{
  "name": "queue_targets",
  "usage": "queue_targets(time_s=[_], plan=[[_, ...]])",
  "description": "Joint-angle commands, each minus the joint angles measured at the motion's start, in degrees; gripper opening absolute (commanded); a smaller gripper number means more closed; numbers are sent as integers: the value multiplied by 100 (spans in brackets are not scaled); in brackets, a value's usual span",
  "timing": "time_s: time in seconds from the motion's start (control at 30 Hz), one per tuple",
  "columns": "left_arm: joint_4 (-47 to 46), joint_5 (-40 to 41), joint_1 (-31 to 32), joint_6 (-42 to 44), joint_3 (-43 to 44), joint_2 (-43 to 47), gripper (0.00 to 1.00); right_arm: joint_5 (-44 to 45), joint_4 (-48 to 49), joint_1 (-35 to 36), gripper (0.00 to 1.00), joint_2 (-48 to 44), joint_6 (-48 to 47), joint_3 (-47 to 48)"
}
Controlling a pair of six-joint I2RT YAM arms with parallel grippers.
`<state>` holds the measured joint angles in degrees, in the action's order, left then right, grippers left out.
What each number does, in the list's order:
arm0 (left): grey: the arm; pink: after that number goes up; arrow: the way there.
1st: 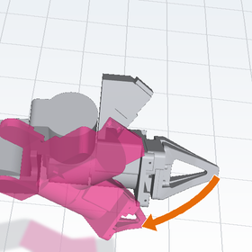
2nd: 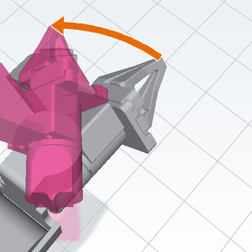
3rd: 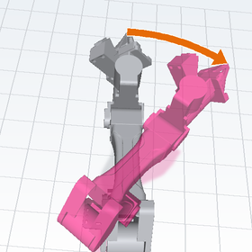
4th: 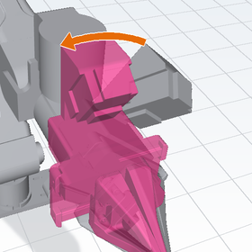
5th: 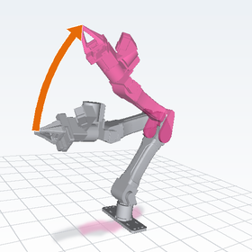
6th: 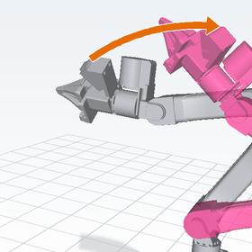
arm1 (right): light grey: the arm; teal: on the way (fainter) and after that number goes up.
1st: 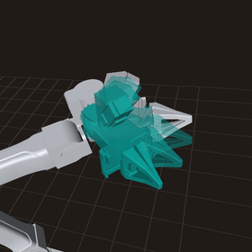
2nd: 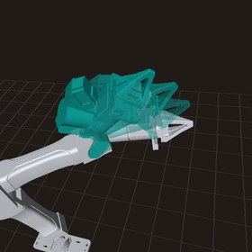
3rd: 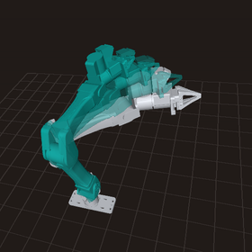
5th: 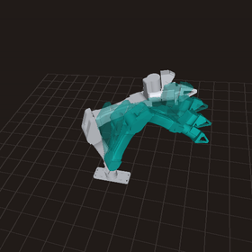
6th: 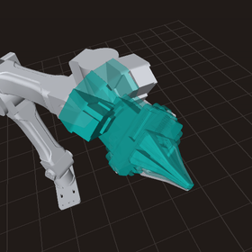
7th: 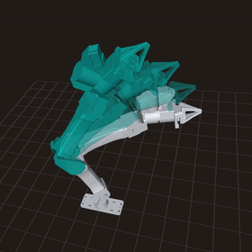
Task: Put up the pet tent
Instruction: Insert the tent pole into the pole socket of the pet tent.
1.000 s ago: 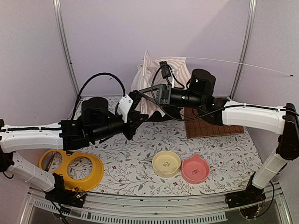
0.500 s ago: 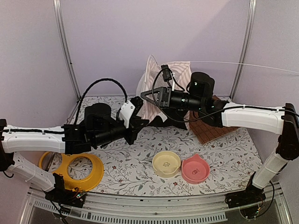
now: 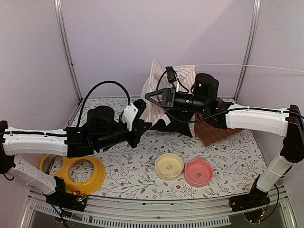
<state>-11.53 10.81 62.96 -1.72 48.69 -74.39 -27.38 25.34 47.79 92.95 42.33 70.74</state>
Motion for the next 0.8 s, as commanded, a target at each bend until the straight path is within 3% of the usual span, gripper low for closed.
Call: queue_targets(time_s=[0.0, 0.77], plan=[[1083, -831, 486, 0, -333, -121, 0, 1205, 1394, -613, 0, -181, -317, 184], [960, -820, 476, 21, -326, -29, 0, 999, 1388, -624, 0, -44, -276, 63]])
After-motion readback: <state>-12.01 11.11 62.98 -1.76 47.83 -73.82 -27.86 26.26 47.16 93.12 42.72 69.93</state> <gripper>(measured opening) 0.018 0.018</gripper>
